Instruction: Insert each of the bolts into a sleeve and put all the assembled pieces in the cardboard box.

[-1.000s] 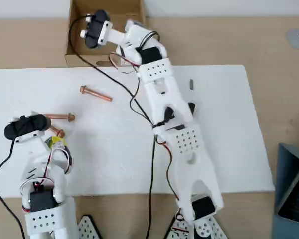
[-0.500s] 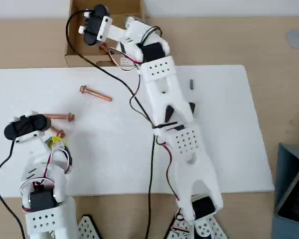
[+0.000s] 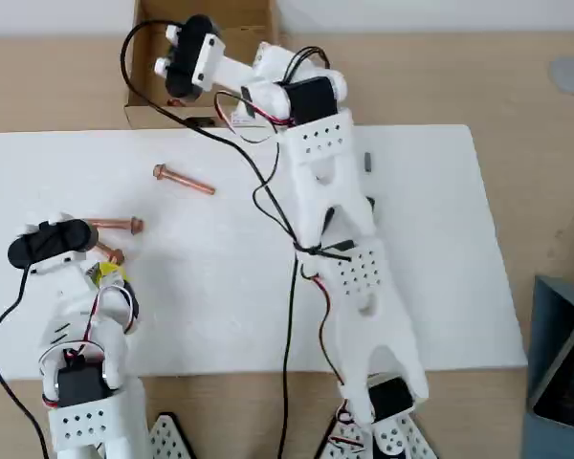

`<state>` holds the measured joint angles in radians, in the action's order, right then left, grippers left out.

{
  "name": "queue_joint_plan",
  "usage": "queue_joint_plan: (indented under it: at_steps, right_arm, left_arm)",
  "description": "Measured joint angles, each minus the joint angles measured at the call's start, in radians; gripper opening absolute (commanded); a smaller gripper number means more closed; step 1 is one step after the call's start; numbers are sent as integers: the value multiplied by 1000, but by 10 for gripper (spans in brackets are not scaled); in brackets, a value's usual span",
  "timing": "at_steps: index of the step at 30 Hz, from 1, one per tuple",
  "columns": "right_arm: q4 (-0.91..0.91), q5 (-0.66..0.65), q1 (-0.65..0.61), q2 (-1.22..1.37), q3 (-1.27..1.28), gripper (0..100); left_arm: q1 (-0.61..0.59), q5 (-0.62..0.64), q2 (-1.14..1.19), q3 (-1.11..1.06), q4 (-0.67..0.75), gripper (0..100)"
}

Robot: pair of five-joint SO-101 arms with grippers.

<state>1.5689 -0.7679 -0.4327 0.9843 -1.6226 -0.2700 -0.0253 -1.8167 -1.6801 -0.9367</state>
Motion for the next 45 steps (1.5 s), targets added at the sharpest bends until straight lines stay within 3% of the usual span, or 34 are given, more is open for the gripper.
queue_joint_plan:
  at_steps: [6,14,30,40,45]
  right_arm:
    - [173,89,0,-89,-2,9]
    - [198,259,0,-218,43,11]
    - [199,358,58,-720,913,12]
    - [199,359,137,-703,1120,19]
    - [193,359,167,-582,1120,113]
  left_arm:
    - [0,0,0,0,0,2]
    - [0,0,0,0,0,2]
    - [0,0,0,0,0,2]
    - [0,0,0,0,0,2]
    - [0,0,0,0,0,2]
